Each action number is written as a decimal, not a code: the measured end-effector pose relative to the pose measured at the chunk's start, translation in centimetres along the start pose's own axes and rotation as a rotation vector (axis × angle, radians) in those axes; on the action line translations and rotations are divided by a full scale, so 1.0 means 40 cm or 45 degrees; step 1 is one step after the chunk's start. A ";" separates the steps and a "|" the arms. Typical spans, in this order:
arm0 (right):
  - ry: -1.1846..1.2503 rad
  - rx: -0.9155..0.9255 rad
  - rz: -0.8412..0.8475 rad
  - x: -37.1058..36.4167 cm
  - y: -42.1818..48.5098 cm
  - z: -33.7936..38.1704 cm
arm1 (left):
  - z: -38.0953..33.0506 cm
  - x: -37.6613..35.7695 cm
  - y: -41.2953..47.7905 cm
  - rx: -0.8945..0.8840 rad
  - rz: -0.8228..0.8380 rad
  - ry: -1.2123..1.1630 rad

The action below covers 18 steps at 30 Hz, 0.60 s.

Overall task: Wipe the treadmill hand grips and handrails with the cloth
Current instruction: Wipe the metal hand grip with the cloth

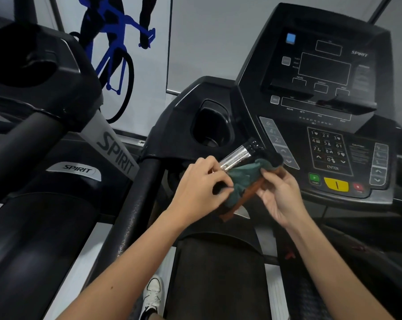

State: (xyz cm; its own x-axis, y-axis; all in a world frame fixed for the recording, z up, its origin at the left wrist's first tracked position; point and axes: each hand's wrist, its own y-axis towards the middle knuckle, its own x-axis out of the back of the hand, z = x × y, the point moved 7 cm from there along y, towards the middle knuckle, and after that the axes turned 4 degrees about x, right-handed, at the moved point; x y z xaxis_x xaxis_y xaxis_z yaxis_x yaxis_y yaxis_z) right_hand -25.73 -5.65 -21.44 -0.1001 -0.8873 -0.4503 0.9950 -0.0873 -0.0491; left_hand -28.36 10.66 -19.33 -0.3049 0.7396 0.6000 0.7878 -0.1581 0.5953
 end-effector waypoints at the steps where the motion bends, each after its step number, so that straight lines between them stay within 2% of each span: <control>1: 0.009 -0.024 0.009 -0.001 -0.009 -0.010 | 0.001 0.007 0.002 0.001 -0.007 0.025; 5: 0.071 -0.085 0.048 -0.016 -0.039 -0.048 | 0.041 0.019 -0.014 0.232 0.110 0.006; 7: 0.021 -0.099 0.080 -0.029 -0.051 -0.061 | 0.052 0.038 -0.022 0.280 0.029 -0.115; 12: -0.515 -0.065 0.190 -0.017 -0.069 -0.067 | 0.115 0.087 -0.036 0.523 -0.197 -0.340; 18: -0.852 0.094 0.151 0.007 -0.038 0.021 | 0.120 0.054 -0.060 0.567 -0.153 -0.383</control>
State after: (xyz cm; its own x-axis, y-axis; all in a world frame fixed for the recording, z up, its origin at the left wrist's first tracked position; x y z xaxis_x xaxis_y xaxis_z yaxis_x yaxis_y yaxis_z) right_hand -27.26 -6.14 -20.75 0.0102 -0.9797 0.2001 0.9991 0.0183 0.0383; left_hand -28.32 15.78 -22.04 -0.2917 0.9001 0.3236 0.9271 0.1828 0.3272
